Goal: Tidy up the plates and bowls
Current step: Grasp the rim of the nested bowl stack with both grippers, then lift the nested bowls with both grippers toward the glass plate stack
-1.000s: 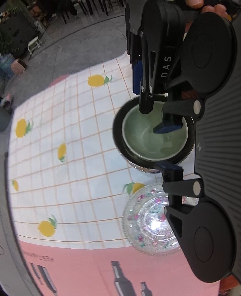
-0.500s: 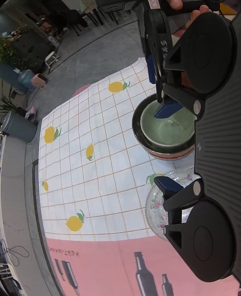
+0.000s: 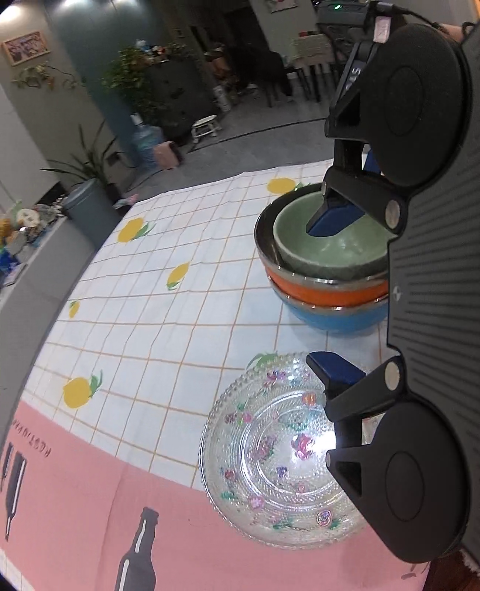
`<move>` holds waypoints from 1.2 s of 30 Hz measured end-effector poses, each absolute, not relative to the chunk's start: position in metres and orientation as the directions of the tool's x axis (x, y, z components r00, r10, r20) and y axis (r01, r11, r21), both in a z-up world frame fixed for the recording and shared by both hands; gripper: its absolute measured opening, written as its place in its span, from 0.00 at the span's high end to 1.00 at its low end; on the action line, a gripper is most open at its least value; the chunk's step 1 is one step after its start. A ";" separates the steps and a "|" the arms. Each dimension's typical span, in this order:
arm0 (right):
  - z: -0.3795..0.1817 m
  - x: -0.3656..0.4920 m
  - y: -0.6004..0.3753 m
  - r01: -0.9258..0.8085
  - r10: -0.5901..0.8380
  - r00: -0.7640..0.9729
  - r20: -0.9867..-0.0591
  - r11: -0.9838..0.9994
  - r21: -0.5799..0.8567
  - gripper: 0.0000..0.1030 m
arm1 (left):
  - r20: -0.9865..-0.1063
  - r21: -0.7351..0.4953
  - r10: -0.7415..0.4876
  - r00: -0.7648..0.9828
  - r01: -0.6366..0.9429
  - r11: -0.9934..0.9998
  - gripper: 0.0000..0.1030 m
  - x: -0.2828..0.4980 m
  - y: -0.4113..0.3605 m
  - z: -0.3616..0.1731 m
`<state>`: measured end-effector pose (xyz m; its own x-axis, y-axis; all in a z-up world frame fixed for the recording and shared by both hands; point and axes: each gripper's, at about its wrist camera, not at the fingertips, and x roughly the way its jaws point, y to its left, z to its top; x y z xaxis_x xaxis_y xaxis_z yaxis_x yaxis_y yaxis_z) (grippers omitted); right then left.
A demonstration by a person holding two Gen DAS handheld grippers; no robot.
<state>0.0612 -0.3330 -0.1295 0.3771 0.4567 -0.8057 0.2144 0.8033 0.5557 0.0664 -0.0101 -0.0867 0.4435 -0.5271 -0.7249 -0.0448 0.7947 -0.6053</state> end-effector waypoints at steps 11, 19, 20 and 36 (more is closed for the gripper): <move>-0.152 0.043 -0.333 0.247 0.488 0.472 -0.734 0.726 0.642 0.32 | -0.698 -0.635 -0.535 0.475 -0.067 0.769 0.24 0.059 -0.026 -0.111; -0.174 0.047 -0.324 0.294 0.520 0.433 -0.736 0.690 0.661 0.33 | -0.737 -0.604 -0.516 0.437 -0.083 0.793 0.27 0.061 -0.038 -0.124; -0.175 0.047 -0.323 0.297 0.520 0.433 -0.736 0.689 0.661 0.33 | -0.740 -0.604 -0.517 0.430 -0.086 0.793 0.28 0.061 -0.039 -0.126; -0.194 0.052 -0.334 0.361 0.536 0.429 -0.727 0.636 0.682 0.46 | -0.776 -0.577 -0.511 0.370 -0.092 0.811 0.46 0.070 -0.051 -0.129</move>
<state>0.0524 -0.3341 -0.1941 0.4290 0.5363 -0.7269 0.3612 0.6357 0.6822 0.0700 -0.0505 -0.1287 0.3702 -0.5106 -0.7760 -0.0915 0.8113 -0.5775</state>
